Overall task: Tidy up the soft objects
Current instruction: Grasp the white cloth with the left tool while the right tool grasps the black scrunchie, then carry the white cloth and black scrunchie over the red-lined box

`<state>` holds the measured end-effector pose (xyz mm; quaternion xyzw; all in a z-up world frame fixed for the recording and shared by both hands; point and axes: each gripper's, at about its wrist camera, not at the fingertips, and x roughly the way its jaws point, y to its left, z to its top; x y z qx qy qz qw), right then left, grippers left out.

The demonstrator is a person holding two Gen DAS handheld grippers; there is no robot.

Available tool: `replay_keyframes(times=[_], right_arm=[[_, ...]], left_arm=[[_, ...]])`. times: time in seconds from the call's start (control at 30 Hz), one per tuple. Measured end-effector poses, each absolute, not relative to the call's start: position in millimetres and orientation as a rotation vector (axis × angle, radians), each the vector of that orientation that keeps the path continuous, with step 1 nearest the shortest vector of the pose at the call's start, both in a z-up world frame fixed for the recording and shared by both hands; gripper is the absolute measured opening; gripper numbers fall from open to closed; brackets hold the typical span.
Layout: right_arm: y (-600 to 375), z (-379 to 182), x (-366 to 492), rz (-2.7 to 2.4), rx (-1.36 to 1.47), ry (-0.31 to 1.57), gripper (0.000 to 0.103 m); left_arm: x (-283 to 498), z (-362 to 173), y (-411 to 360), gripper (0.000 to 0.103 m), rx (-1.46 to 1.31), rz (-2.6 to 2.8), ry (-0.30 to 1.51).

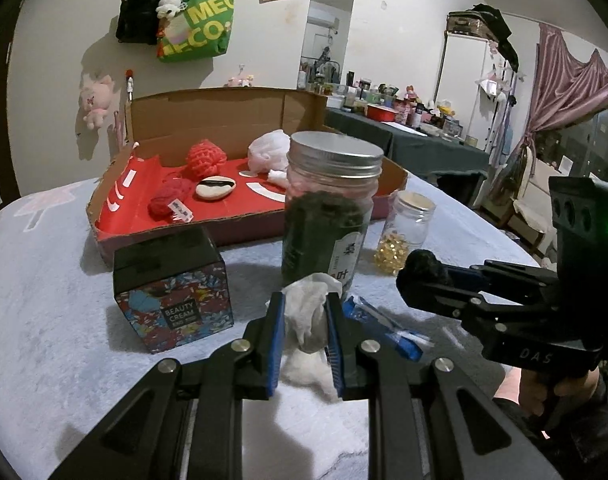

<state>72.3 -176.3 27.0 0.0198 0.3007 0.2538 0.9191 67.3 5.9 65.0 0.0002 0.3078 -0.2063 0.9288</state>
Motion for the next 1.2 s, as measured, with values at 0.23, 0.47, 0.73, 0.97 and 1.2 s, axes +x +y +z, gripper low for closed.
replay_keyframes(times=[0.23,0.47,0.73,0.97,1.2], right_arm=[[-179.0,25.8,73.5,0.514,0.04,0.621,0.032],[-192.0,25.5,77.2,0.471,0.039,0.634,0.032],[-214.5,23.6,83.3,0.412,0.041,0.671,0.032],[-234.6,21.7,88.9,0.366,0.021,0.691,0.032],[-253.7,28.4,104.8,0.332,-0.018,0.69,0.032]], left_arm=[[68.7,66.6,10.1,0.021,0.006,-0.401,0.628],[75.0,77.3,18.1,0.021,0.021,-0.371,0.637],[91.9,90.7,22.7,0.021,0.056,-0.352,0.68],[107.3,103.2,20.4,0.021,0.092,-0.371,0.702],[133.9,108.4,19.8,0.021,0.135,-0.361,0.734]])
